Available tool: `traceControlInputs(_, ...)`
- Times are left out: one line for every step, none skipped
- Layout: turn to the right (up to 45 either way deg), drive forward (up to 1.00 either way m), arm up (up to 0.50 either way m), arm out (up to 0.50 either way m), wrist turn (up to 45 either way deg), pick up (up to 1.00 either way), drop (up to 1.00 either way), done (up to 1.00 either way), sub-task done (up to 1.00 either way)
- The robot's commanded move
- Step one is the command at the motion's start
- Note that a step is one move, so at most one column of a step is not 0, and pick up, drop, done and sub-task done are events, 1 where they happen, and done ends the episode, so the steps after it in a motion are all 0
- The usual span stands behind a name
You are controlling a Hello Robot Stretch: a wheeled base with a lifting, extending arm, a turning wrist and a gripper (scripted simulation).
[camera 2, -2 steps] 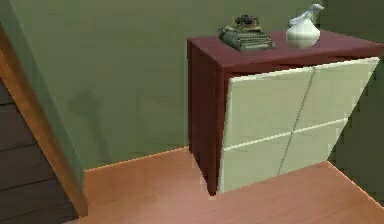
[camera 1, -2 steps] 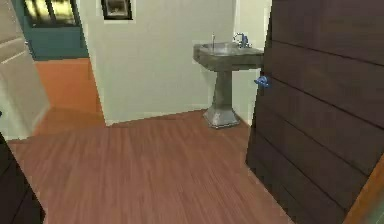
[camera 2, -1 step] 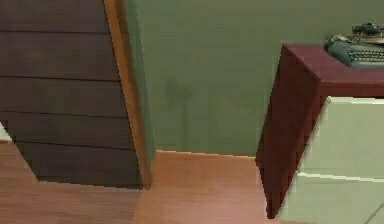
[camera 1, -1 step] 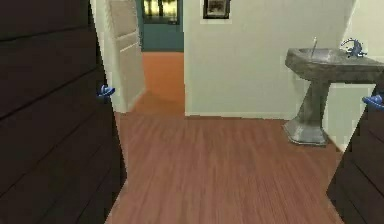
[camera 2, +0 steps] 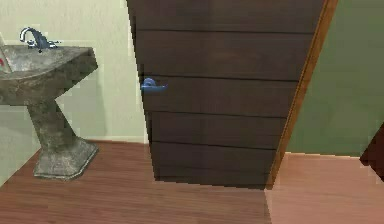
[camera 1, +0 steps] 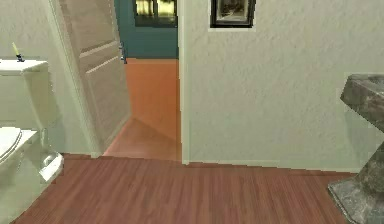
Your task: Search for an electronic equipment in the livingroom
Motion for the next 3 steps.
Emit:
traceControlInputs(0.0,0.55,0.00,0.00,0.0,0.00,0.00,0.00,0.00)
traceControlInputs(-45.0,0.00,0.00,0.00,0.0,0.00,0.00,0.00,0.00)
traceControlInputs(0.0,0.10,0.00,0.00,0.0,0.00,0.00,0.00,0.00)
